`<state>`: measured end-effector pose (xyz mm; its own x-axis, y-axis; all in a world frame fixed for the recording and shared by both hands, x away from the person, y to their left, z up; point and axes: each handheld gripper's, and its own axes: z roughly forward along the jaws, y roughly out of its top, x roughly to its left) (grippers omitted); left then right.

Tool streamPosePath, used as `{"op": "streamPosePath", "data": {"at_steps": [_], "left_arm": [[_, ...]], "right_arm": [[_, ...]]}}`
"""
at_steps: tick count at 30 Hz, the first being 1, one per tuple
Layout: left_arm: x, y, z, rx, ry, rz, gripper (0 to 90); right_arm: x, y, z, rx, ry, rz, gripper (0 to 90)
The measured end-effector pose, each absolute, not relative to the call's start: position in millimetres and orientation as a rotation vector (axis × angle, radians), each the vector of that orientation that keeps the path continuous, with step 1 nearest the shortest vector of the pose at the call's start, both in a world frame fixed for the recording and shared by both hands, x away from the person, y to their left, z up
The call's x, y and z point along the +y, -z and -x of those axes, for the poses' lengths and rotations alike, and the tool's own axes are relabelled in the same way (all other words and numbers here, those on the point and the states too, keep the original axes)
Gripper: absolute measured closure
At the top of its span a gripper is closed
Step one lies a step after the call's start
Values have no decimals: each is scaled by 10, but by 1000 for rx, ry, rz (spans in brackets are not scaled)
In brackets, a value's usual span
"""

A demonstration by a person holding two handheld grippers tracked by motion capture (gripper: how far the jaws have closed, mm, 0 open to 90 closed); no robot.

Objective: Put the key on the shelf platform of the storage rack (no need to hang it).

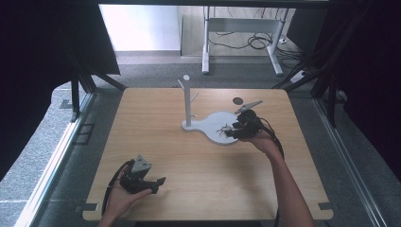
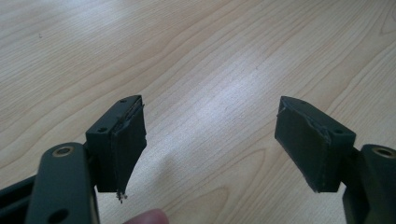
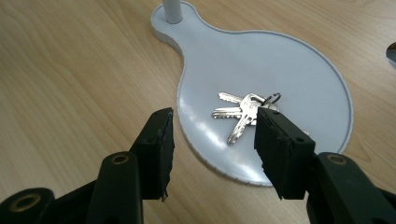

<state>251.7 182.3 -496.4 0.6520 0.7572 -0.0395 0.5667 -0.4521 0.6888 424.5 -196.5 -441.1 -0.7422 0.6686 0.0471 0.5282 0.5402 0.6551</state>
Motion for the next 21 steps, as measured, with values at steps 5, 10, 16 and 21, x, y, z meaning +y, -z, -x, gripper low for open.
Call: {"op": "streamPosePath", "data": {"at_steps": [5, 10, 16, 21], "left_arm": [[1822, 4959, -2513, 1023, -360, -2184, 250], [1815, 4954, -2508, 1020, -358, -2186, 250], [1798, 4972, -2513, 1024, -357, -2194, 249], [1778, 4979, -2510, 1017, -354, -2199, 249]], "right_arm": [[-2079, 4421, -4007, 2564, -1030, -997, 483], [-2234, 4496, -3745, 2557, -1072, -990, 483], [-2429, 4623, -3449, 2532, -1112, -1005, 483], [-2531, 4730, -3244, 2502, -1151, -1028, 484]]}}
